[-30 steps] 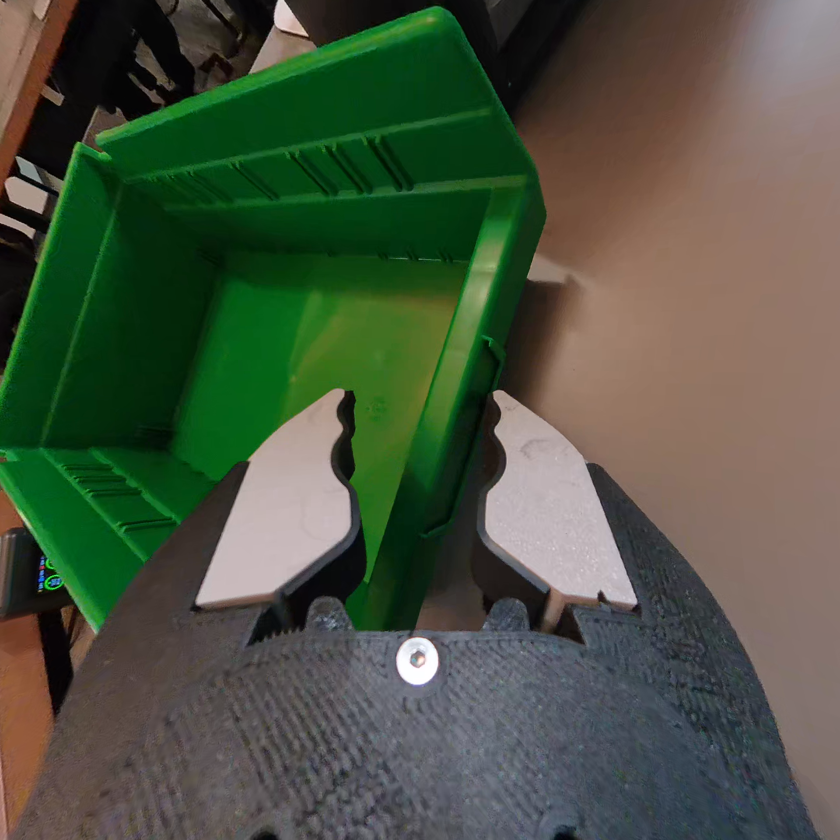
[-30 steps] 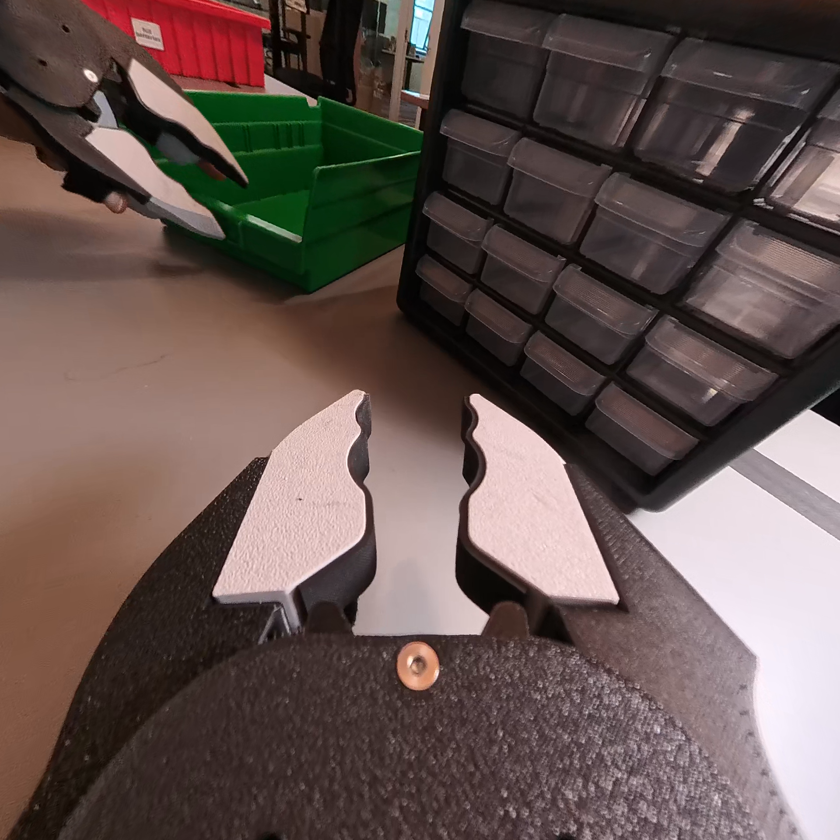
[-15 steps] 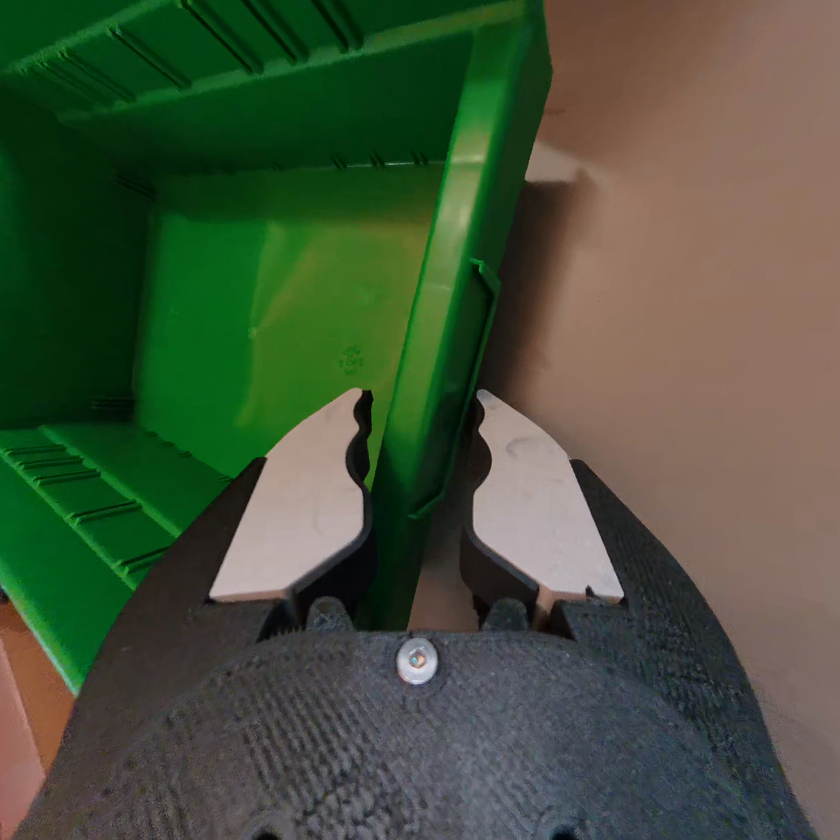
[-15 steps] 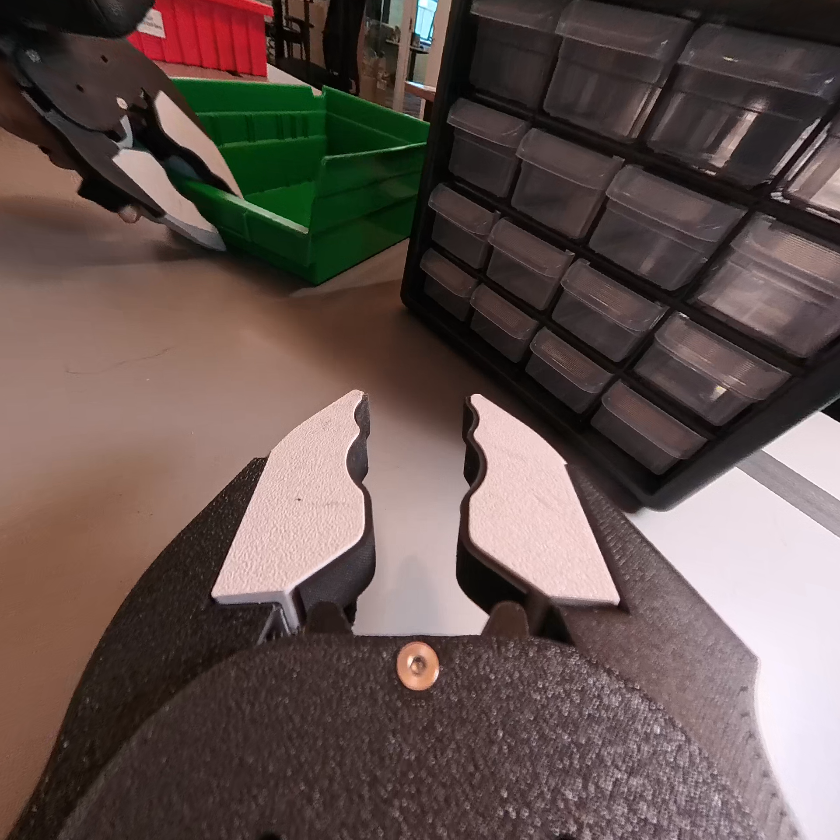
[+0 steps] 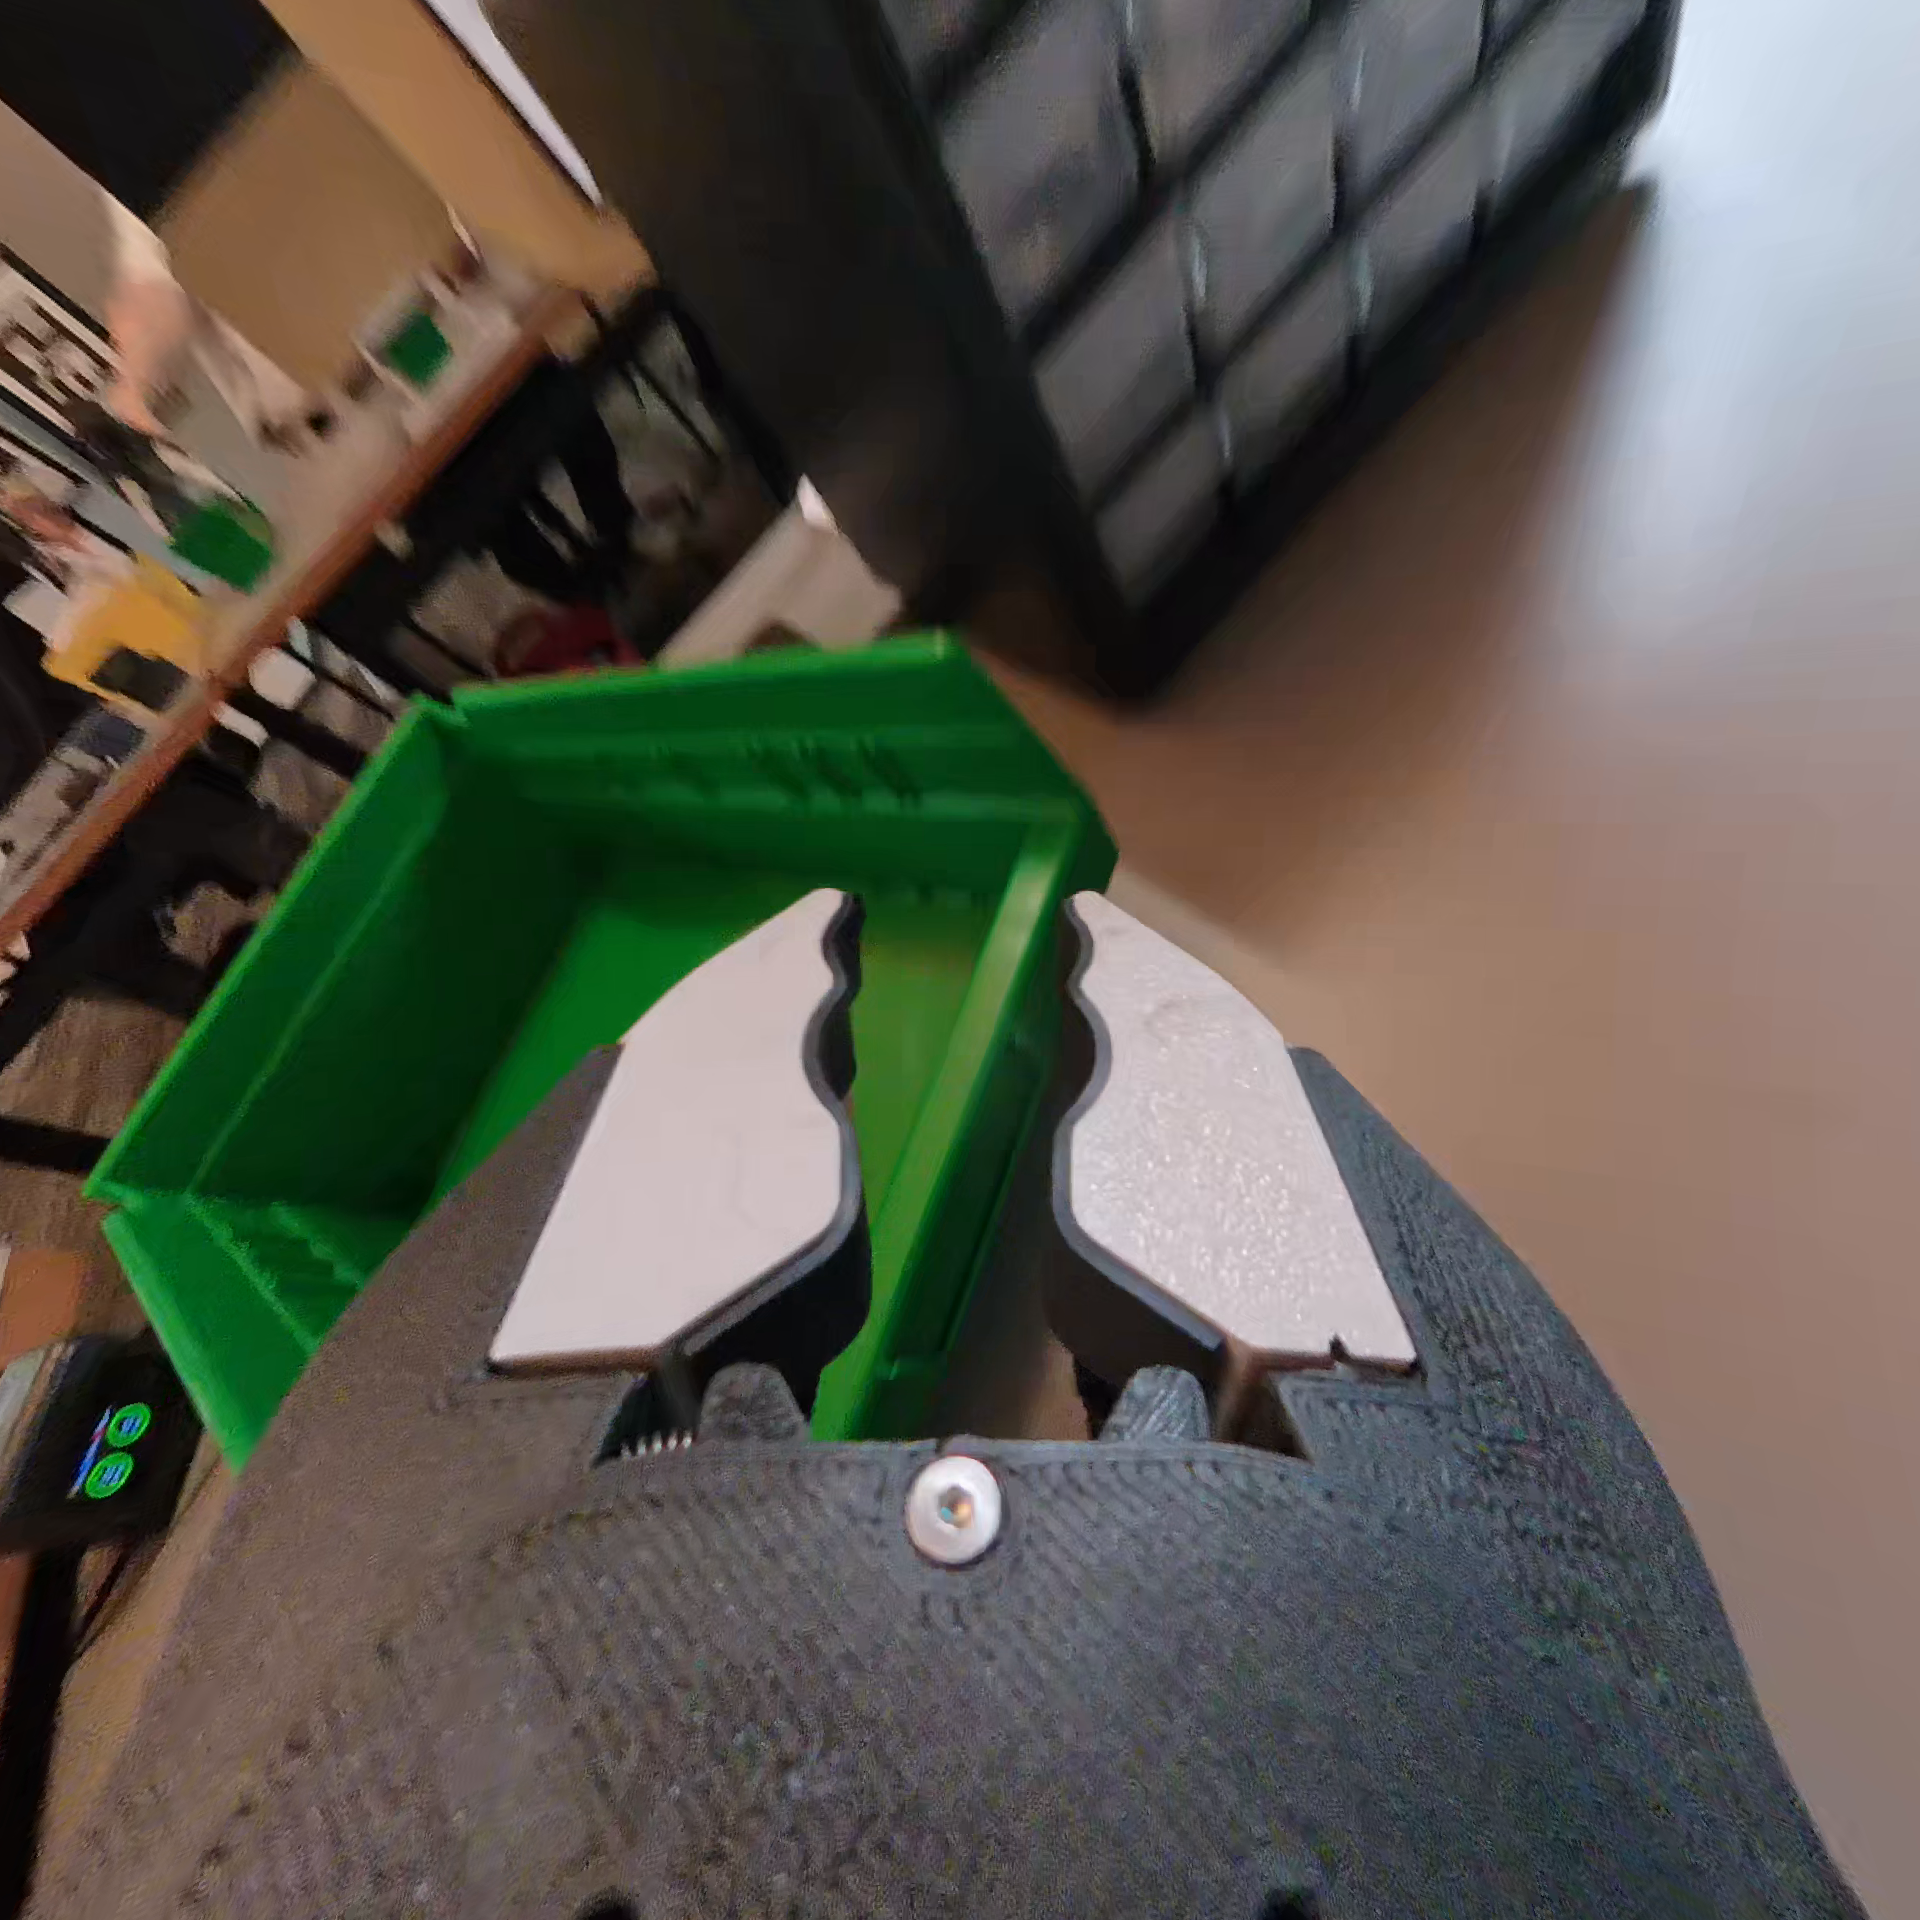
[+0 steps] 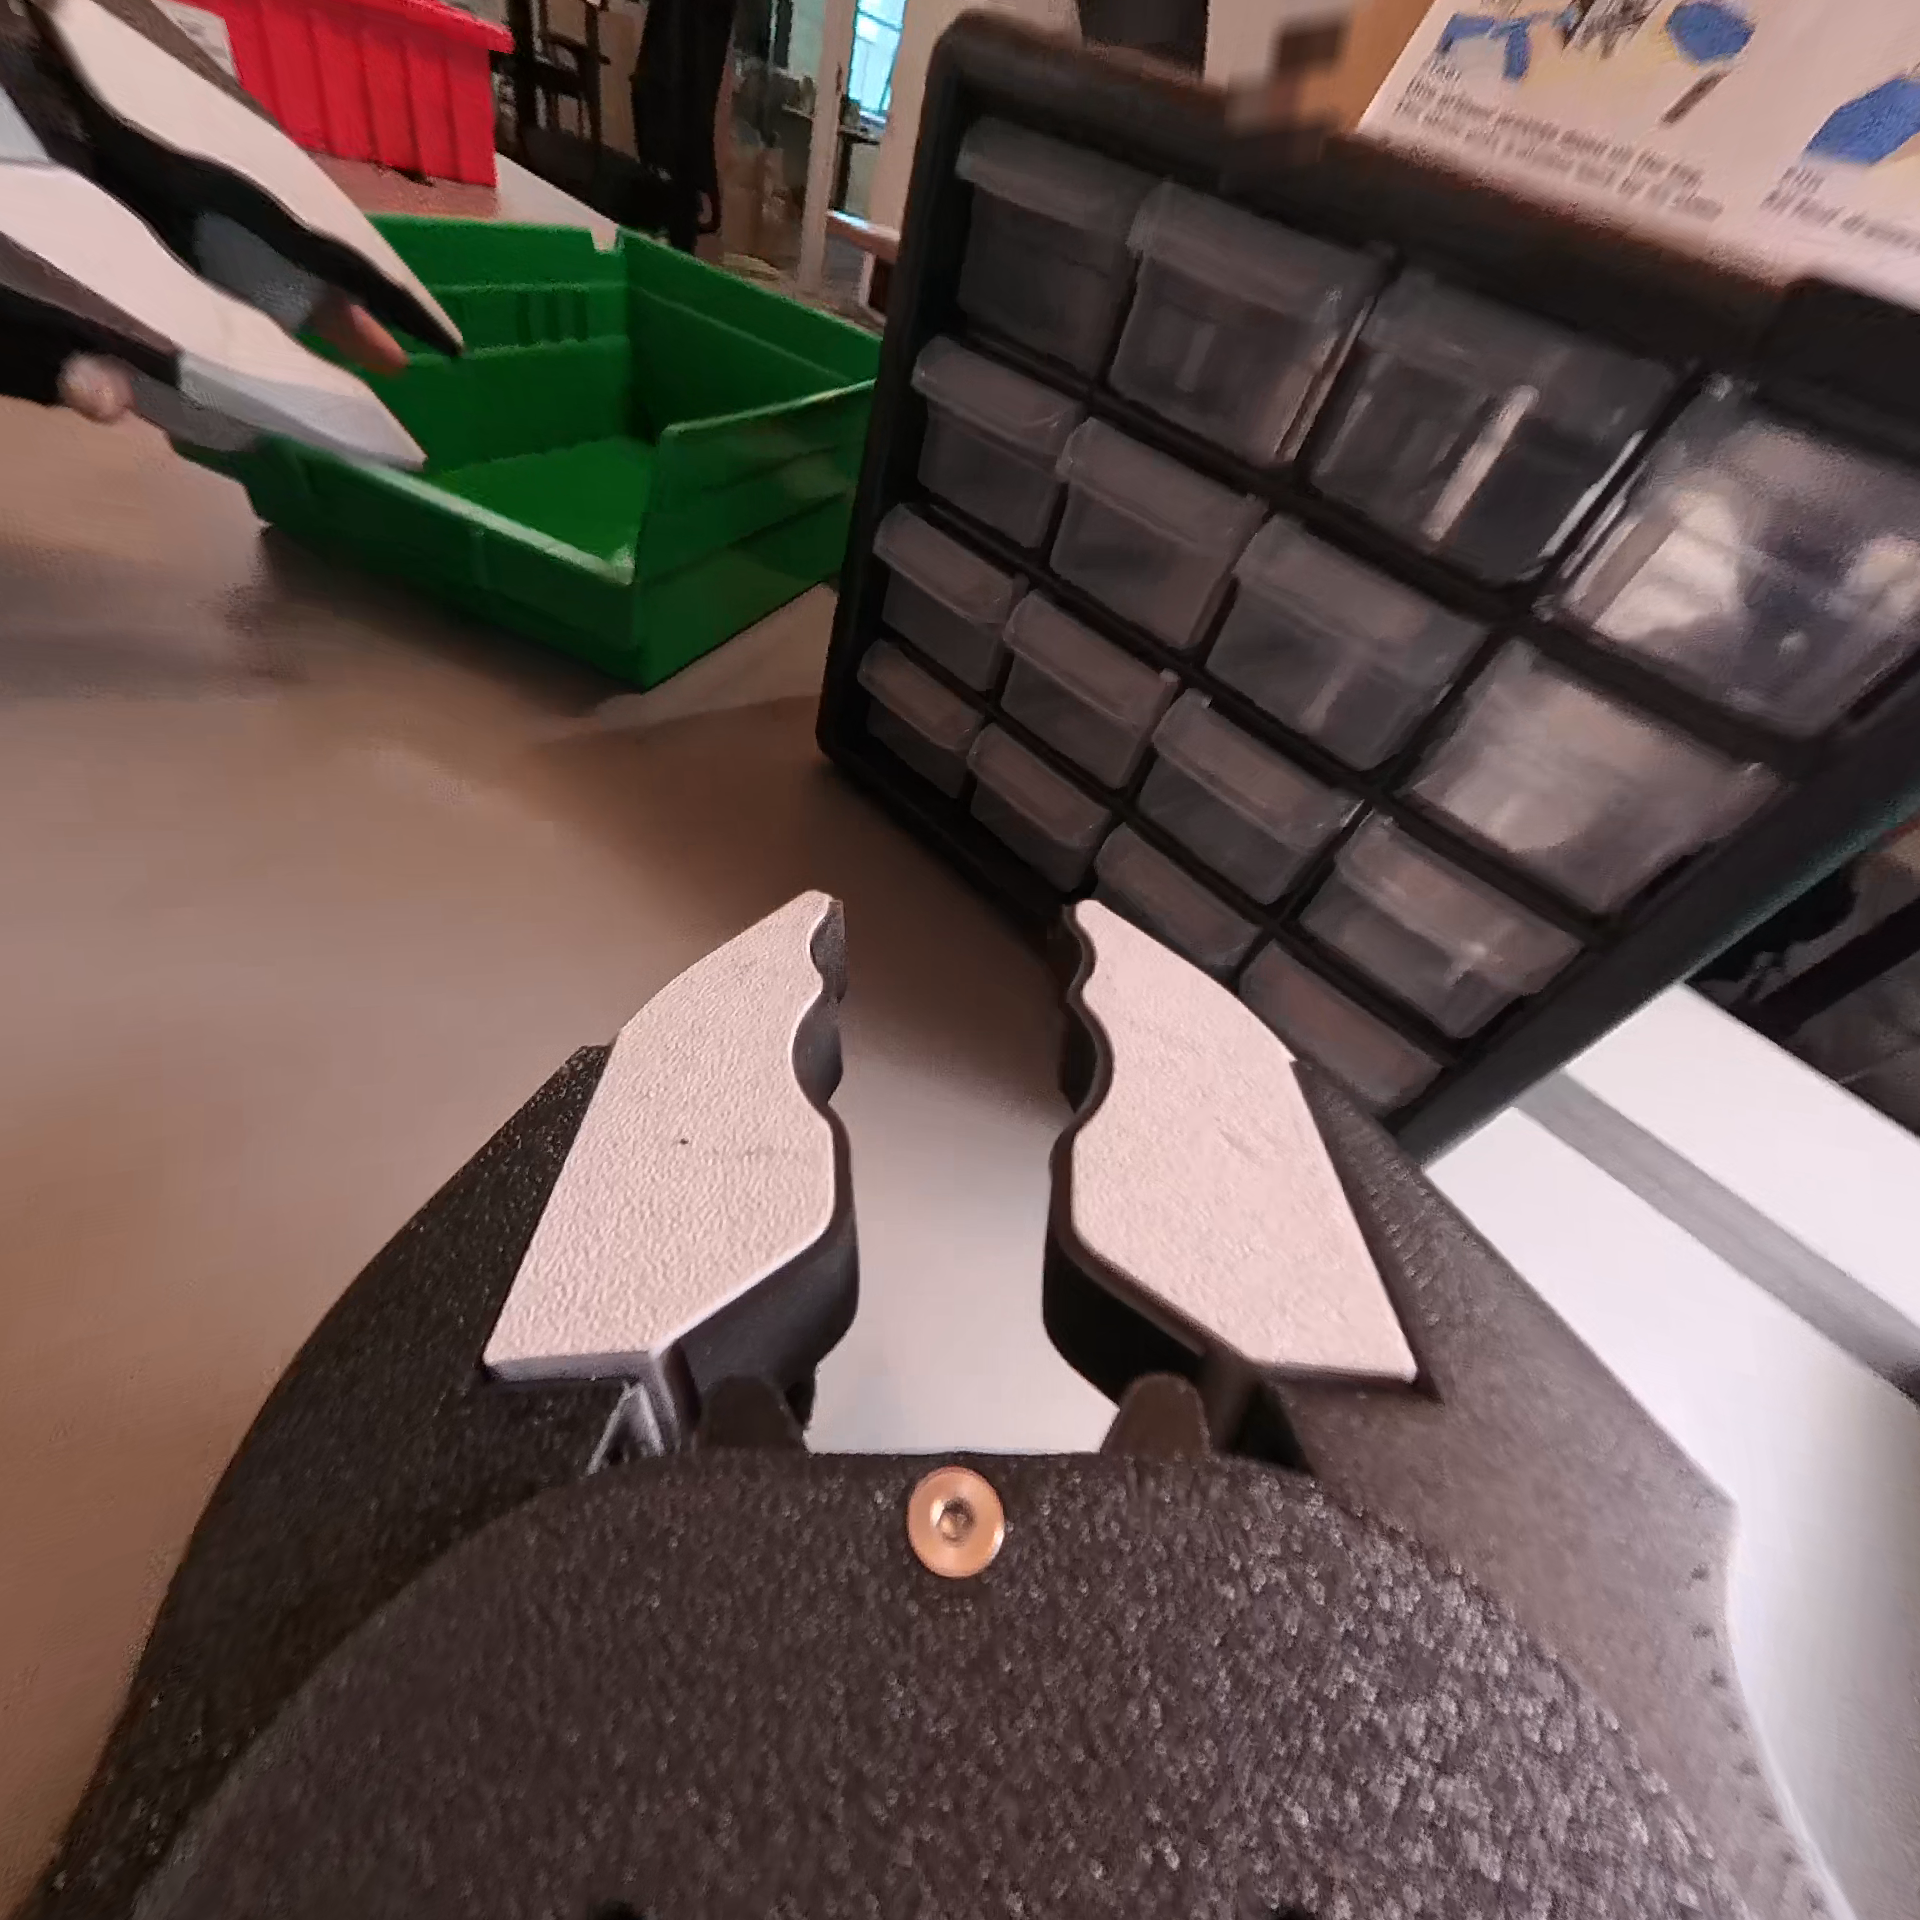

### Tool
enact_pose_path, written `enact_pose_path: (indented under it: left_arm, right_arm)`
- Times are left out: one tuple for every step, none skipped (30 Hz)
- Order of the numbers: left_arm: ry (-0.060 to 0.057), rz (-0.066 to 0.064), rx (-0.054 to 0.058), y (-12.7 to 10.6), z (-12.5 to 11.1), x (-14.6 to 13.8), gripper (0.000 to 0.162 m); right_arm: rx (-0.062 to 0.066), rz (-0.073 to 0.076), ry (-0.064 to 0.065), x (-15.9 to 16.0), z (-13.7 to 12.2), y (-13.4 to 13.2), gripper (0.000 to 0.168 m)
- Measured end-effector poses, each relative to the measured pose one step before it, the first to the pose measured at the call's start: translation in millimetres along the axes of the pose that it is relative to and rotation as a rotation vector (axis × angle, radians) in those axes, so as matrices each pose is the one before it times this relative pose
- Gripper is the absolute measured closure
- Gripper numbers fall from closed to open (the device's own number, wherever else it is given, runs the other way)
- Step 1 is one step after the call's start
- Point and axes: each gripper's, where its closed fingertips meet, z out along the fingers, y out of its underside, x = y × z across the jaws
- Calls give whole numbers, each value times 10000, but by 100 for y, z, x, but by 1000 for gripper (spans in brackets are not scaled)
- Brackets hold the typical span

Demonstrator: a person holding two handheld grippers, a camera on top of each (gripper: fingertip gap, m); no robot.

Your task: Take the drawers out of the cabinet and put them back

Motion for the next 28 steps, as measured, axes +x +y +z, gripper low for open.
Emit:
enact_pose_path:
  left_arm:
    - [-206, -220, 714, -1414, -135, 68, 130]
    - [-142, -245, 598, -1191, 38, 205, 131]
    - [-123, -318, 529, -1022, 153, 262, 135]
    - [-160, -426, 503, -908, 229, 241, 140]
    - [-139, -509, 414, -702, 281, 262, 148]
    - [-75, -442, 220, -379, 346, 346, 152]
    - [-101, -144, -48, -1, 387, 255, 152]
    - [-127, 191, -255, 251, 373, 129, 151]
    - [-56, 299, -238, 190, 293, 139, 148]
    - [-9, 204, -94, -48, 204, 110, 148]
    - [11, 158, -27, -232, 184, 72, 147]
    - [30, 215, -67, -308, 234, 43, 143]
    - [36, 273, -103, -396, 312, -19, 139]
    - [40, 297, -77, -534, 344, -91, 136]
    - [27, 307, 6, -712, 393, -206, 134]
    - [22, 346, 64, -832, 435, -349, 133]
    - [49, 381, 23, -779, 532, -487, 131]
    - [69, 364, -16, -723, 592, -635, 129]
    - [110, 302, 21, -736, 577, -752, 129]
    - [146, 205, 41, -726, 511, -858, 131]
    - [124, 89, 13, -669, 455, -1050, 134]
    - [138, -20, -33, -612, 416, -1117, 137]
    - [248, -111, -130, -525, 421, -1018, 141]
    - [377, -190, -266, -379, 415, -812, 145]
    - [404, -214, -365, -307, 408, -692, 150]
    - [335, -148, -383, -291, 358, -626, 154]
    - [325, -45, -355, -337, 323, -456, 156]
    - [353, 21, -350, -329, 309, -246, 160]
  right_arm:
    - [18, -289, 220, 332, 152, -523, 130]
    - [-10, -386, 237, 313, 205, -518, 130]
    - [30, -408, 201, 240, 229, -613, 130]
    - [66, -353, 207, 225, 263, -696, 130]
    - [86, -298, 172, 147, 328, -741, 130]
    - [94, -234, 119, 40, 388, -744, 131]
    - [75, -196, 86, -25, 467, -692, 131]
    - [44, -202, 42, -103, 525, -637, 131]
    - [24, -232, 49, -100, 569, -587, 131]
    - [3, -284, 87, -5, 618, -565, 131]
    - [-12, -342, 58, -5, 671, -561, 132]
    - [-54, -377, 2, -30, 731, -525, 131]
    - [-77, -395, -13, 22, 757, -490, 131]
    - [-70, -415, -6, 68, 758, -516, 131]
    - [-63, -424, -13, 92, 731, -521, 131]
    - [-87, -477, -16, 88, 706, -482, 131]
    - [-95, -568, 49, 169, 631, -441, 131]
    - [-50, -590, 123, 256, 551, -457, 131]
    - [5, -503, 119, 240, 476, -459, 131]
    - [0, -393, 90, 196, 425, -364, 131]
    - [-18, -305, 103, 204, 407, -272, 132]
    - [-15, -247, 112, 192, 402, -168, 132]
    - [-36, -199, 113, 147, 388, -58, 132]
    - [-64, -204, 83, 34, 388, 26, 132]
    - [-90, -209, 82, -29, 337, 88, 133]
    - [-79, -204, 88, -81, 255, 81, 133]
    - [-27, -192, 109, -91, 163, 17, 133]
    - [-63, -194, 206, 32, 110, 79, 135]
